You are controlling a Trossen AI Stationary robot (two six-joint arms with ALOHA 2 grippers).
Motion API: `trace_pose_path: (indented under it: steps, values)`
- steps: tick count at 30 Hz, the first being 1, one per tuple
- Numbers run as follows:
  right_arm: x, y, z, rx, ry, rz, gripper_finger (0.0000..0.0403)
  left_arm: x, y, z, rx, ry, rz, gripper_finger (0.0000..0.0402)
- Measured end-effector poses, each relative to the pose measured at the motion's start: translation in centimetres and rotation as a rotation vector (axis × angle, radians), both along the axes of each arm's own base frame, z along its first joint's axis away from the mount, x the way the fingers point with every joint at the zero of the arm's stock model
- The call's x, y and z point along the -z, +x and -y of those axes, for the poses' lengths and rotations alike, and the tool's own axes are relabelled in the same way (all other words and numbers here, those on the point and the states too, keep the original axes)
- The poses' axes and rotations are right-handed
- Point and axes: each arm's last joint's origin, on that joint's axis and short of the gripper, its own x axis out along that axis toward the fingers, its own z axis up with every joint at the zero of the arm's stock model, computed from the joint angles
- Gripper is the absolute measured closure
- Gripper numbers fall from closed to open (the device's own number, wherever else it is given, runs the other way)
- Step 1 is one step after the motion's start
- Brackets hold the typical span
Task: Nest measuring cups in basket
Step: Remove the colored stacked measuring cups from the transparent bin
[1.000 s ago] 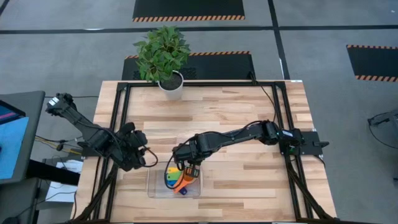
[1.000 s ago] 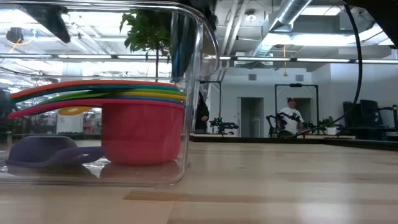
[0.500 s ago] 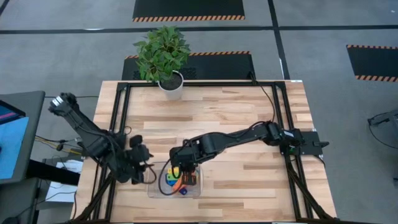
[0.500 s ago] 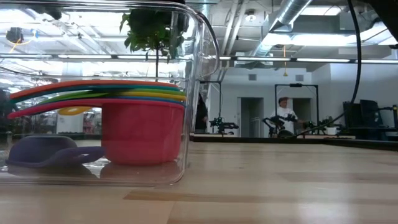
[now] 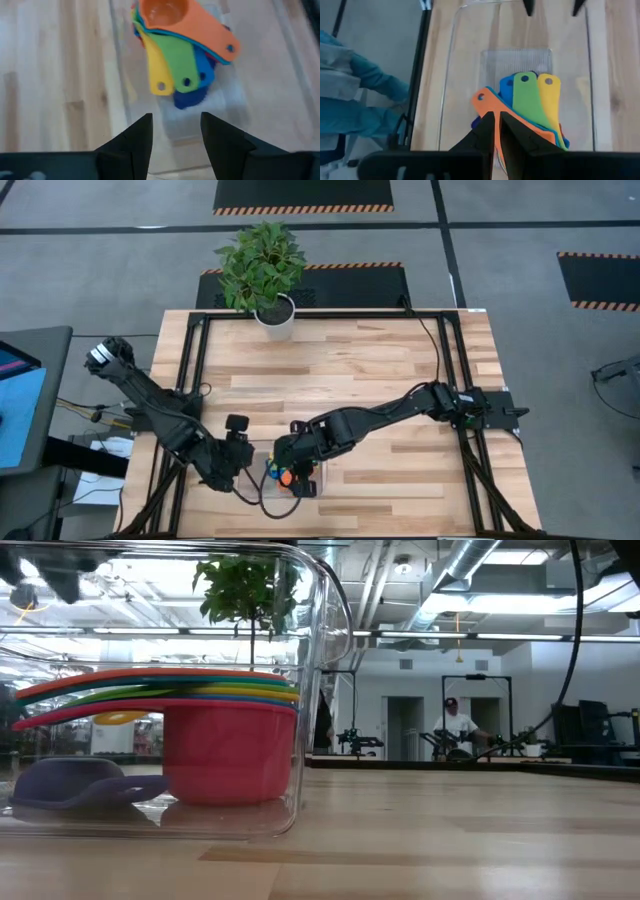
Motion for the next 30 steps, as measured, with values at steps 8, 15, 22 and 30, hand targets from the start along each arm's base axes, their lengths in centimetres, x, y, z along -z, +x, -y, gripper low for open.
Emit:
trace_pose_path:
  steps: [8,15,22,30]
  values:
    - [0.3,-0.8,-1.1,0.054,-0.029,-0.04,0.0345,0.0,0.5,-0.6,0.014,-0.005,-0.024,0.0246]
    - [0.3,-1.3,-2.4,0.028,-0.032,-0.044,0.0295,0.1,0.1,-0.5,0.007,0.005,-0.041,0.0246]
    - [3.0,-0.4,-2.0,0.072,-0.127,-0.09,0.0215,0.4,-0.6,-0.8,-0.035,0.035,-0.093,0.0246]
    - [3.7,-0.7,-2.3,0.028,-0.136,-0.14,0.0171,0.5,-1.1,-1.2,-0.077,0.074,-0.135,0.0246]
